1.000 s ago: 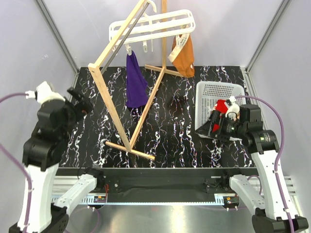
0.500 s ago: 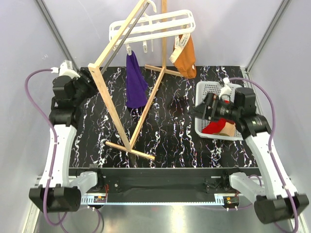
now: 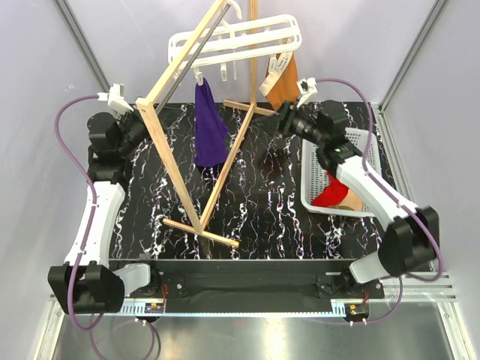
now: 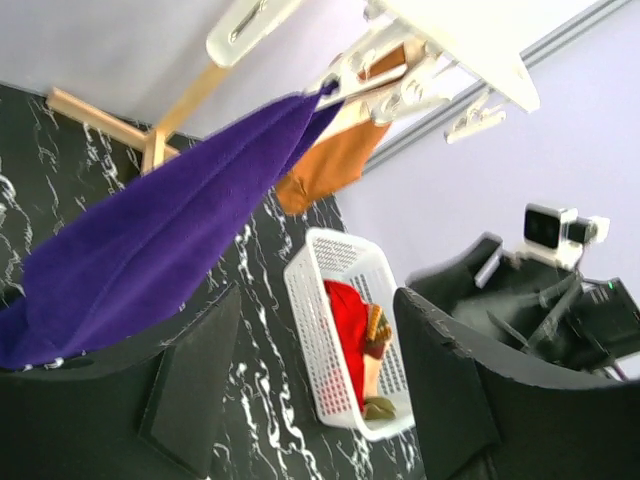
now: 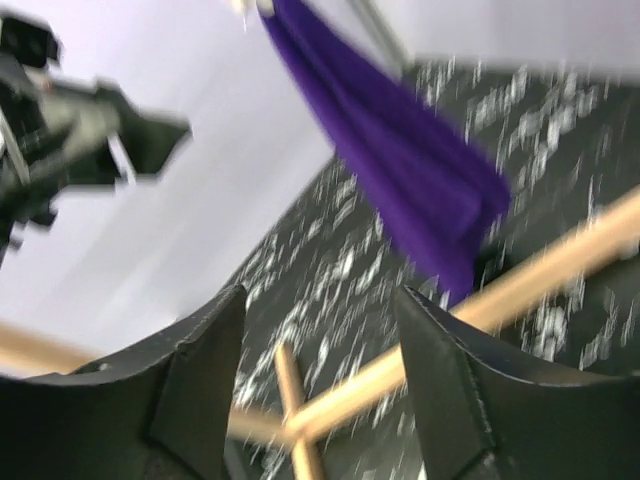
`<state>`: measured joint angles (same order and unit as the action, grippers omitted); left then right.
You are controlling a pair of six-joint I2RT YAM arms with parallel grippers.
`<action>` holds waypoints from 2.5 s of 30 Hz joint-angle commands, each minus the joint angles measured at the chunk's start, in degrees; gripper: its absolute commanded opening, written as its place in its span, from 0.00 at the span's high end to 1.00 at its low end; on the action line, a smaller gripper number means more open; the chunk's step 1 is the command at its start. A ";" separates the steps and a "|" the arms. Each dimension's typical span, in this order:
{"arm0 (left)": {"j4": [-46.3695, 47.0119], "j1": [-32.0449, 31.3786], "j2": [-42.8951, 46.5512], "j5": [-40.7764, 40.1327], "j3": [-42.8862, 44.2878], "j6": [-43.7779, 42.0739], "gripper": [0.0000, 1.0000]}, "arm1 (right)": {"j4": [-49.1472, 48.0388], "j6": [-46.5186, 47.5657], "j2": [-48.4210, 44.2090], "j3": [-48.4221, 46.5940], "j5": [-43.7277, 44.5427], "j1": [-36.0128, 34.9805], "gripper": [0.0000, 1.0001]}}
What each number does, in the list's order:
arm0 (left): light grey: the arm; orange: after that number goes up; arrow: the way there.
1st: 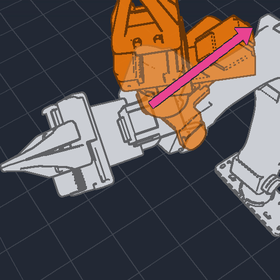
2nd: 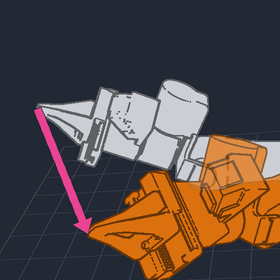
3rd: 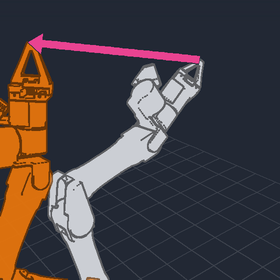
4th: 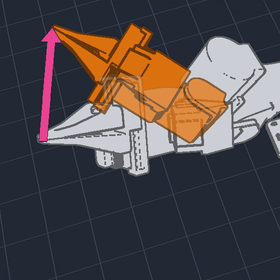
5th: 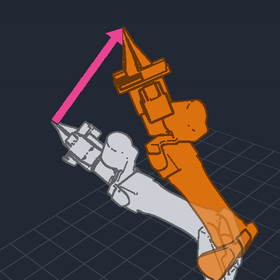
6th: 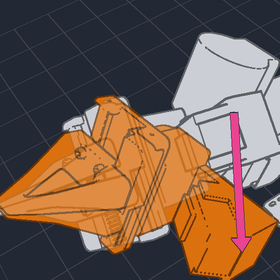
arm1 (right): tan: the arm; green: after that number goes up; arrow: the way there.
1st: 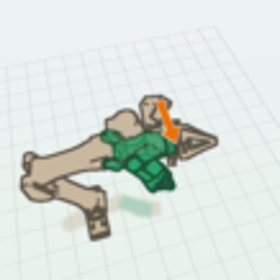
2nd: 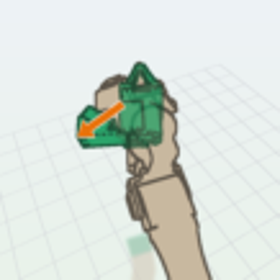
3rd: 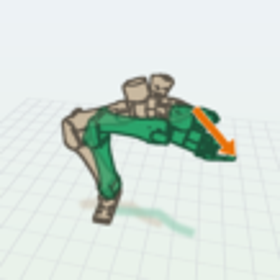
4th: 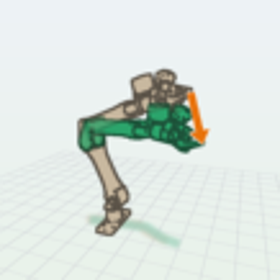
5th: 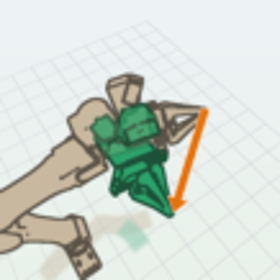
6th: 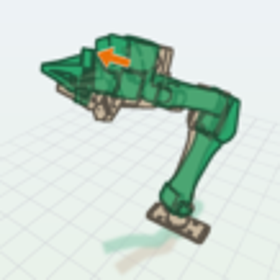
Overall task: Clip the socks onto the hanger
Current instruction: Open the clamp at the hanger.
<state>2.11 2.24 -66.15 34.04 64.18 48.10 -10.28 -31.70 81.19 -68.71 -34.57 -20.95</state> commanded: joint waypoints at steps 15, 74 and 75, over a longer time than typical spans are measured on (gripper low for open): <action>-1.84 -4.70 9.90 -3.20 -9.17 5.00 0.34 | -25.57 25.72 20.32 -17.33 42.64 -18.77 0.25; -2.28 -9.53 8.67 -4.25 -7.85 4.81 0.38 | -28.04 35.66 30.96 -30.52 45.20 -18.34 0.41; -2.28 -9.62 8.67 -4.25 -7.85 4.81 0.38 | -27.95 35.66 31.13 -30.61 45.29 -18.25 0.39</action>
<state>-3.27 -6.98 -57.60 30.15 54.65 52.58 -34.98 3.22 112.38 -96.53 9.61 -39.64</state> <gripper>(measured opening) 0.624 0.596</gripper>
